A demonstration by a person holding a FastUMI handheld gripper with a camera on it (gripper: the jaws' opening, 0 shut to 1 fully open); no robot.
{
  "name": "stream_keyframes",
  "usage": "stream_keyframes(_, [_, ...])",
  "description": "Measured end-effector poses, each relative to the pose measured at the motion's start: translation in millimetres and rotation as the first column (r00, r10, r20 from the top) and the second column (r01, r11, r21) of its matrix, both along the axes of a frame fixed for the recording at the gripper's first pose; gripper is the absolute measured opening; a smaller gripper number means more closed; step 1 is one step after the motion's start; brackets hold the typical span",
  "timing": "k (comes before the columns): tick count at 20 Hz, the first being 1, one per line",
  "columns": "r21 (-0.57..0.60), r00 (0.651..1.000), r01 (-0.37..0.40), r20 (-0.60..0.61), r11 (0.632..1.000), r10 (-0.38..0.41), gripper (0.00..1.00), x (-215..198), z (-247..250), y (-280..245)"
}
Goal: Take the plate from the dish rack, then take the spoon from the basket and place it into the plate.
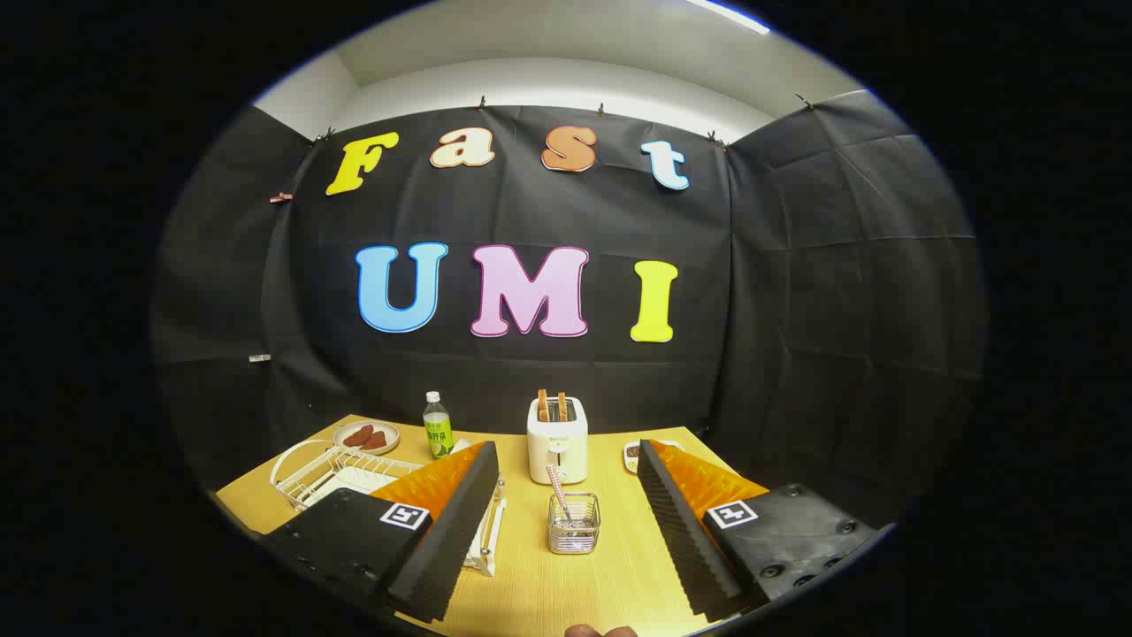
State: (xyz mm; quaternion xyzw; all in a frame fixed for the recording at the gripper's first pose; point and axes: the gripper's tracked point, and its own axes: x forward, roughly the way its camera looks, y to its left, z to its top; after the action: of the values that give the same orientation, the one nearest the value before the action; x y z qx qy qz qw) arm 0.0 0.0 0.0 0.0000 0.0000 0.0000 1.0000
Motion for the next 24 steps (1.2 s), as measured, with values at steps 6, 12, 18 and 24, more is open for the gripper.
stream_keyframes(6, [-0.002, 1.000, 0.003, -0.010, 1.000, -0.003, 0.98, 1, -4, 2])
stream_keyframes(12, [-0.007, 1.000, -0.005, -0.028, 1.000, 0.005, 0.98, -2, -9, 8])
stream_keyframes(18, [-0.007, 0.998, -0.016, -0.063, 1.000, 0.016, 0.98, 0, -17, 12])
stream_keyframes(24, [-0.011, 0.995, -0.029, -0.093, 1.000, 0.028, 0.98, 11, -22, 18])
